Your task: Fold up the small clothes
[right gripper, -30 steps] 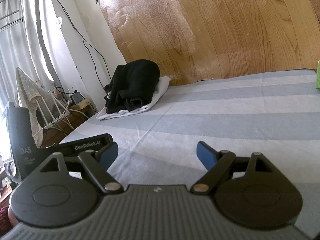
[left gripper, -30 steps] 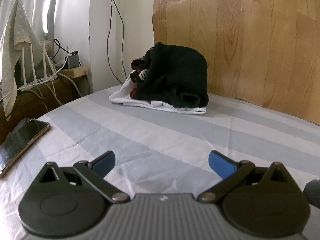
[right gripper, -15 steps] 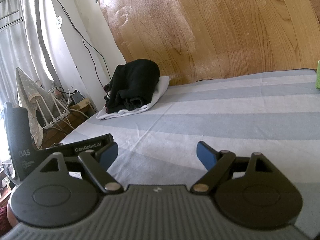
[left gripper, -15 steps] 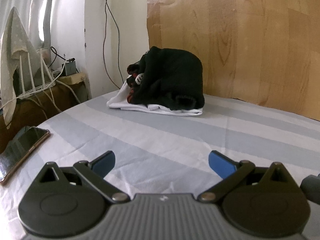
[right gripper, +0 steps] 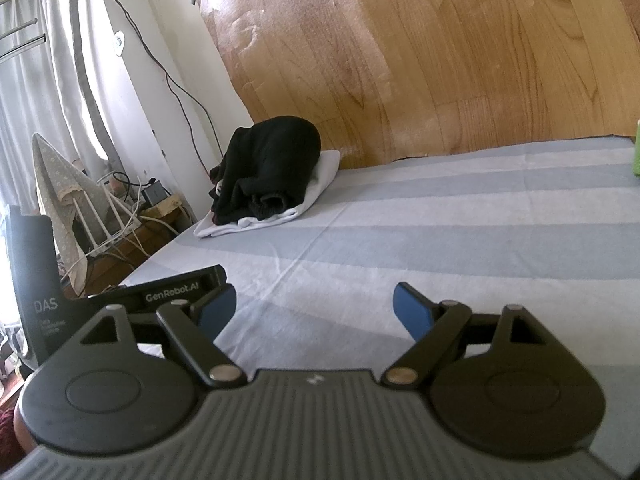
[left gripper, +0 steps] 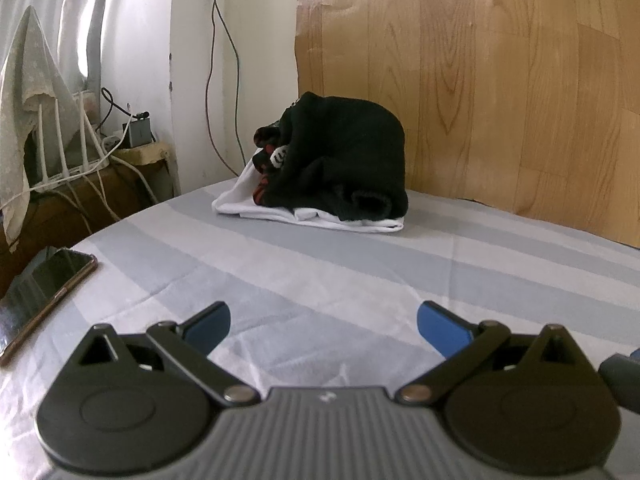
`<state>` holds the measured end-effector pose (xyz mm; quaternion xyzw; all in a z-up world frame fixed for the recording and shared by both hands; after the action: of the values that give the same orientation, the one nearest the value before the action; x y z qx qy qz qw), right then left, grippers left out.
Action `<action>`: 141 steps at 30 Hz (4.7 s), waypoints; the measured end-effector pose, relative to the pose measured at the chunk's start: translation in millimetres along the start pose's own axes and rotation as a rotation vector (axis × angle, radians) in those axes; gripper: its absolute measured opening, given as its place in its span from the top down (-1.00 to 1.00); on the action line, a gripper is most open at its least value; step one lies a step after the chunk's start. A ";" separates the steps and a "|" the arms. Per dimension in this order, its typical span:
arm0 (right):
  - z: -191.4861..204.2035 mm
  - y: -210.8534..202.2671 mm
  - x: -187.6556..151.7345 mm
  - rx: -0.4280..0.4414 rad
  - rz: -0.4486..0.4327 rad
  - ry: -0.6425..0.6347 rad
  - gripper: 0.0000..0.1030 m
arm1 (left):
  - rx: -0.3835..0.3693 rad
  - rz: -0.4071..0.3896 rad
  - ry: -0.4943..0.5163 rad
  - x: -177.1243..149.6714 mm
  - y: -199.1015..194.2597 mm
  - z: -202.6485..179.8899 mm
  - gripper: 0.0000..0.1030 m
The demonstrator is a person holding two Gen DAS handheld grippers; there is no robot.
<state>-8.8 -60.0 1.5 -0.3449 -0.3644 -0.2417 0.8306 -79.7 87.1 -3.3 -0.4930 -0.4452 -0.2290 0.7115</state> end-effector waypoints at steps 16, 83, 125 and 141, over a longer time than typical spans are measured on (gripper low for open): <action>0.2 1.4 0.2 -0.013 0.005 -0.002 -0.70 | -0.002 0.049 0.074 -1.4 4.1 -10.4 -1.00; -3.6 4.3 -0.4 -0.060 0.031 -0.013 -0.70 | 0.024 0.078 0.048 -2.0 6.5 -0.9 -1.00; -5.5 3.9 2.2 -0.067 0.031 -0.012 -0.70 | 0.028 0.075 0.047 -2.4 5.9 -0.2 -1.00; -4.3 6.0 1.7 -0.074 0.037 -0.019 -0.70 | 0.010 0.069 0.062 -2.1 5.1 -2.1 -1.00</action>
<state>-2.1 -59.6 -1.7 -0.3846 -0.3565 -0.2363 0.8180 -76.0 87.1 -8.0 -0.4971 -0.4070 -0.2171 0.7349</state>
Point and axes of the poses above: each gripper's, at about its wrist camera, not at the fingertips, and y roughly the way its jaws point, z to its left, x to its top, the point moved 2 cm from there along y, roughly the way its jaws point, and after that the axes turned 8 degrees about y, right-handed, at the moved point
